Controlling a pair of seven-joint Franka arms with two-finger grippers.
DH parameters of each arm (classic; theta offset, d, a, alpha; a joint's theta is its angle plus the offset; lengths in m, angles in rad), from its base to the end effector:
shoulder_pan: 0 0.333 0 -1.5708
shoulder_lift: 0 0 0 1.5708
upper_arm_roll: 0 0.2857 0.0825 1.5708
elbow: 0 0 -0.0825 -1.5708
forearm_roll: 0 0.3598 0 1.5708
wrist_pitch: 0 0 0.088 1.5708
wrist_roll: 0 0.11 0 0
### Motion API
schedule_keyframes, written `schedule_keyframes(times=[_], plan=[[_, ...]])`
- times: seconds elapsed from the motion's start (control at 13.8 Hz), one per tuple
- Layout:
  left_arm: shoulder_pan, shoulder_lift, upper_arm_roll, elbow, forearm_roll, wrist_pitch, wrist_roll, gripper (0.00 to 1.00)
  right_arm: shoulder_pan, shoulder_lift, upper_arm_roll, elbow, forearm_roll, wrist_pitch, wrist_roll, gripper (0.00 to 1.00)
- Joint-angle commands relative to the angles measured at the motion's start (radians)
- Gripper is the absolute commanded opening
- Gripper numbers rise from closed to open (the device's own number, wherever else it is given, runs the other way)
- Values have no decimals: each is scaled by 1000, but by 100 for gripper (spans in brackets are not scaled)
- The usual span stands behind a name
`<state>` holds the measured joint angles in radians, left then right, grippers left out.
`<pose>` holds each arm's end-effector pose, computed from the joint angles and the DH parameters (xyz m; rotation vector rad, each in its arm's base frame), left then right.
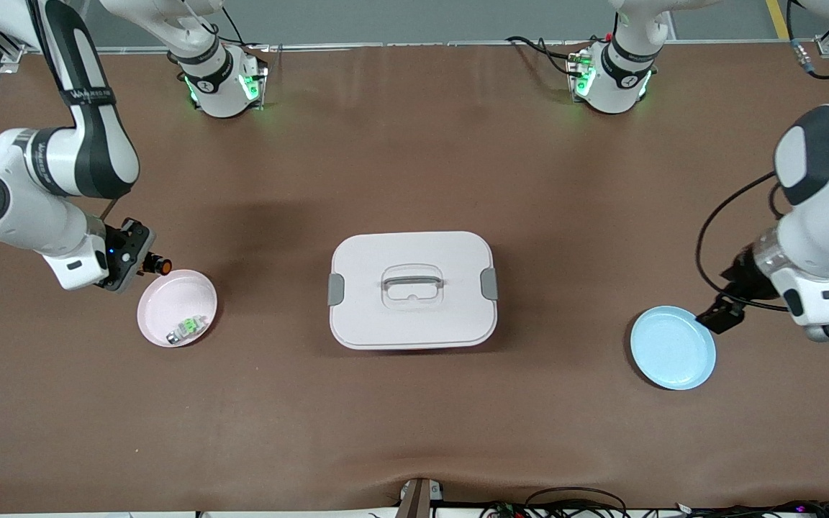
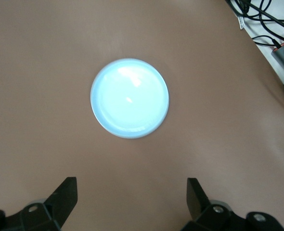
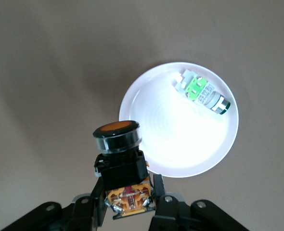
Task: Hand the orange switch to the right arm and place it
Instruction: 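Lower the switch onto the pink plate and open the right gripper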
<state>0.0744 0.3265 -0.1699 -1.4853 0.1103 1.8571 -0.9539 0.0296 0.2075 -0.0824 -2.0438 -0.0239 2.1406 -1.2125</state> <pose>0.6303 -0.0385 0.4680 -2.8482 -1.2720 -0.1088 0.5457 -0.0293 0.3147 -2.5816 -1.7183 0.1713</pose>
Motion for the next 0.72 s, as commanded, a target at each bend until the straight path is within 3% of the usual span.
schedule_keyframes(times=[0.0,0.29,0.51,0.65], plan=[[-10,-53,70,-42,-4,-10,177,100,-28,62,16,56,-40,8,-13,0],[-12,-101,147,-67,-8,-24,476,100,-33,119,16,60,-71,97,-18,0],[-16,-164,155,-93,6,-30,734,100,-45,162,18,63,-71,165,-62,0],[-47,-193,161,-93,2,-27,774,100,-53,185,18,62,-71,188,-71,0]])
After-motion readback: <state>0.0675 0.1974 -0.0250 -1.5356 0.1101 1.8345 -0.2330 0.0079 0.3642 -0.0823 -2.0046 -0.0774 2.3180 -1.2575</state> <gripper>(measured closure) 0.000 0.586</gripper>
